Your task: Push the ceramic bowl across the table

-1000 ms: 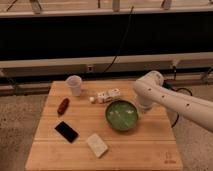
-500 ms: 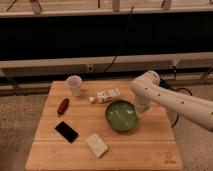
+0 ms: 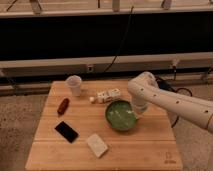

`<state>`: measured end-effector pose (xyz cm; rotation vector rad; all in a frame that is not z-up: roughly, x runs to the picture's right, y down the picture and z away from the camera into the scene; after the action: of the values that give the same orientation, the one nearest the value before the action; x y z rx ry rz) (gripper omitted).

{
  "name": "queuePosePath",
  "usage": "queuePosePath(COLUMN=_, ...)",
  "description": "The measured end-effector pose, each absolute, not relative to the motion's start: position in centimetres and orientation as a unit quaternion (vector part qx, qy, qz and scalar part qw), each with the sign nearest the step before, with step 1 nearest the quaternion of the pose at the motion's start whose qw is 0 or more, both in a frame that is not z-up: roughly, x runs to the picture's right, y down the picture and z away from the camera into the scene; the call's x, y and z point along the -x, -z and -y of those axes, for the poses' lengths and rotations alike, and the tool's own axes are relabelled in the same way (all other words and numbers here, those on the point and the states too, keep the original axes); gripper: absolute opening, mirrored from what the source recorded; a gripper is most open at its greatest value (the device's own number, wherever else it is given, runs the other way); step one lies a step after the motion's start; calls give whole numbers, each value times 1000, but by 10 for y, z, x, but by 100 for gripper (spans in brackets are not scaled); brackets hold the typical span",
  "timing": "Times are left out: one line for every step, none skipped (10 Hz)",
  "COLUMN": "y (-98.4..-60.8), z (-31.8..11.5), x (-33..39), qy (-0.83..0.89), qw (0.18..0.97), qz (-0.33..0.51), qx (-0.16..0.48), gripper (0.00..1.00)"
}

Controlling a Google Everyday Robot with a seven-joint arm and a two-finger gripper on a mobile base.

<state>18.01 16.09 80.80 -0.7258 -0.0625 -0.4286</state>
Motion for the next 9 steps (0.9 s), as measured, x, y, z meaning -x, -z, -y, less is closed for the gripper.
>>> queuePosePath(y=-809, z=-163, x=-176, qy=218, qw=910, qz=32, qx=353, gripper=2)
queuePosePath(y=-810, z=-164, x=-173, qy=225, qw=907, qz=34, qx=353, gripper=2)
queuePosePath(y=-811, z=-167, x=-170, qy=233, qw=905, qz=36, qx=355, gripper=2)
queuePosePath(y=-813, z=-169, x=-166, qy=239, qw=903, qz=39, qx=355, gripper=2)
queuePosePath(y=-814, z=-170, x=-160, qy=245, qw=901, qz=40, qx=355, gripper=2)
queuePosePath(y=-815, z=-171, x=-151, qy=252, qw=899, qz=43, qx=356, gripper=2)
queuePosePath(y=-816, z=-173, x=-136, qy=263, qw=895, qz=47, qx=357, gripper=2)
queuePosePath(y=-817, z=-174, x=-131, qy=267, qw=893, qz=48, qx=359, gripper=2)
queuePosePath(y=-817, z=-175, x=-130, qy=271, qw=891, qz=48, qx=360, gripper=2)
